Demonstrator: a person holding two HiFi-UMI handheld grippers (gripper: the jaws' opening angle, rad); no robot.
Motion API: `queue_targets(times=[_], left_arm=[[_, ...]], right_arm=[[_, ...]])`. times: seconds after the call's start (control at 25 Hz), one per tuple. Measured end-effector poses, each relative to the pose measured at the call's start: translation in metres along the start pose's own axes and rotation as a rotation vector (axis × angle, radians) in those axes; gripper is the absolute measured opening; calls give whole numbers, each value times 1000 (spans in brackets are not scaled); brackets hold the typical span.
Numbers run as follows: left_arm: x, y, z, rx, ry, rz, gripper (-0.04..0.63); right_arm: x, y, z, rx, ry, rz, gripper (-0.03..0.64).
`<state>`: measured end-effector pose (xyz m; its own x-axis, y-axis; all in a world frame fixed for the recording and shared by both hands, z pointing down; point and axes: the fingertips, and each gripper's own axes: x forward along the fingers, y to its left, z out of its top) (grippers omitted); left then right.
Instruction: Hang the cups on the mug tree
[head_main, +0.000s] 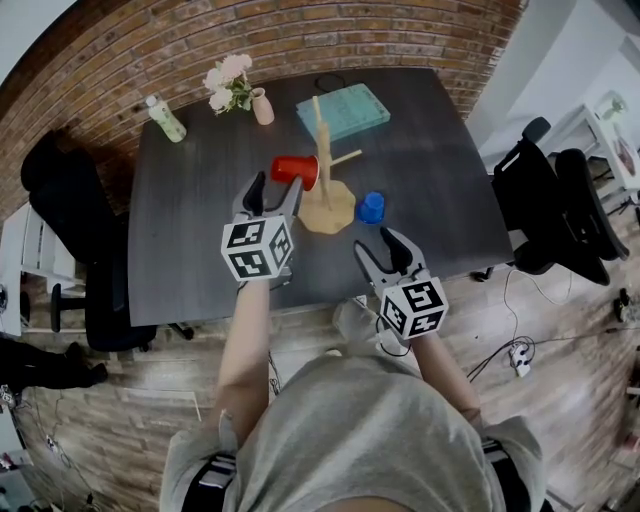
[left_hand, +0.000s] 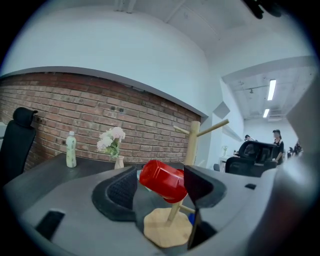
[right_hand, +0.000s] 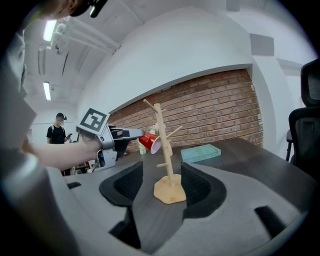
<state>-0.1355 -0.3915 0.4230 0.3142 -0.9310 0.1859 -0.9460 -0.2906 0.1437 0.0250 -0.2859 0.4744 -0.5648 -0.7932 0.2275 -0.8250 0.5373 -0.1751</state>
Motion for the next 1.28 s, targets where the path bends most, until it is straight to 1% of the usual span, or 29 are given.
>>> queue_targets(times=[0.32, 0.6, 0.96, 1.28], left_arm=[[-19, 2, -44, -25, 47, 28, 268], [-27, 4, -70, -49, 34, 55, 268], [-26, -3, -100, -67, 71, 29, 267], [-29, -5, -127, -84, 110, 25, 265]], right_arm=[[17, -26, -10, -53, 33, -32, 236], [34, -50, -24, -99, 70, -59, 236], [61, -80, -55, -154, 149, -86, 238], [88, -102, -82, -196, 220, -105, 243]])
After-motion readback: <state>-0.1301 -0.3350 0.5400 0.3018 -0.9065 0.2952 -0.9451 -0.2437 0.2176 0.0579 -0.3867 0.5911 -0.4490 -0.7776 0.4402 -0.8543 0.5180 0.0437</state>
